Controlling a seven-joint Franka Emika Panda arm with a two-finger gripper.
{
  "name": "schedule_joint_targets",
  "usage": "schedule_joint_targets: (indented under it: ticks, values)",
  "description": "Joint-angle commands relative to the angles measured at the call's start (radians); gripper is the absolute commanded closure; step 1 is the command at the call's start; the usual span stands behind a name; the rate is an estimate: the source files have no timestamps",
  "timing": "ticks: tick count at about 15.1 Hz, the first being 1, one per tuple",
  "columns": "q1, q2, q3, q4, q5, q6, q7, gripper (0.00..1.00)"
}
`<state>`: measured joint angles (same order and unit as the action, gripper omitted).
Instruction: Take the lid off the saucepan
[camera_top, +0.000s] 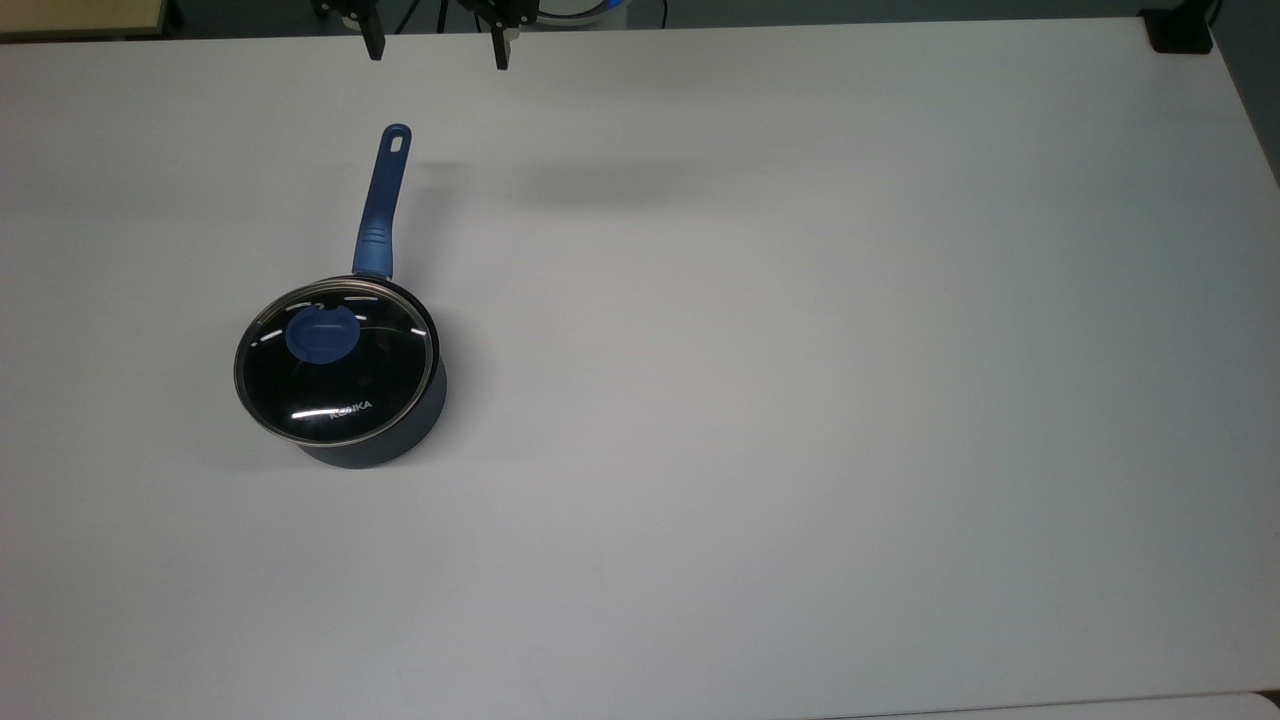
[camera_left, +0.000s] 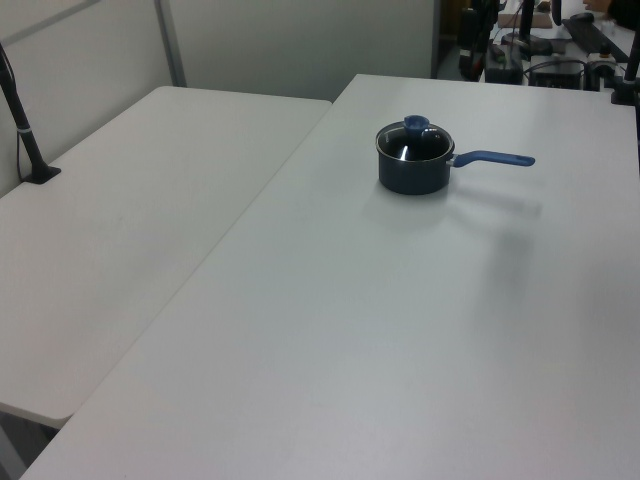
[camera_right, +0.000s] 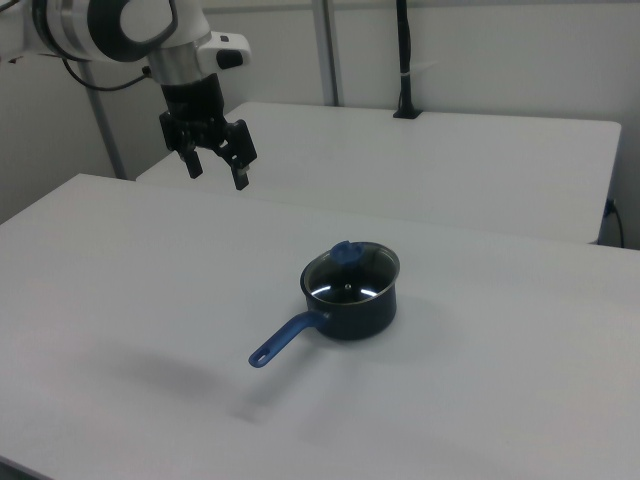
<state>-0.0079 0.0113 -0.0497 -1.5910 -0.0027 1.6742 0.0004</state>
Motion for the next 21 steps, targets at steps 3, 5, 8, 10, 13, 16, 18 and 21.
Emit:
schedule_joint_targets:
  ticks: [3, 5, 8, 10, 13, 16, 18, 21]
  values:
    - [-0.023, -0.019, -0.039, -0.024, -0.002, 0.019, -0.081, 0.00]
    - [-0.079, 0.002, -0.056, -0.023, 0.001, 0.028, -0.213, 0.00]
    - [-0.136, 0.073, -0.058, -0.007, 0.000, 0.096, -0.335, 0.00]
    - [-0.167, 0.120, -0.058, -0.007, 0.004, 0.223, -0.253, 0.00]
    - [-0.159, 0.235, -0.052, -0.007, 0.001, 0.397, -0.041, 0.00]
    - [-0.123, 0.318, -0.044, -0.006, -0.005, 0.505, 0.048, 0.00]
    - [-0.109, 0.364, -0.044, -0.006, -0.042, 0.557, 0.090, 0.00]
    - [-0.107, 0.401, -0.042, -0.004, -0.097, 0.596, 0.148, 0.00]
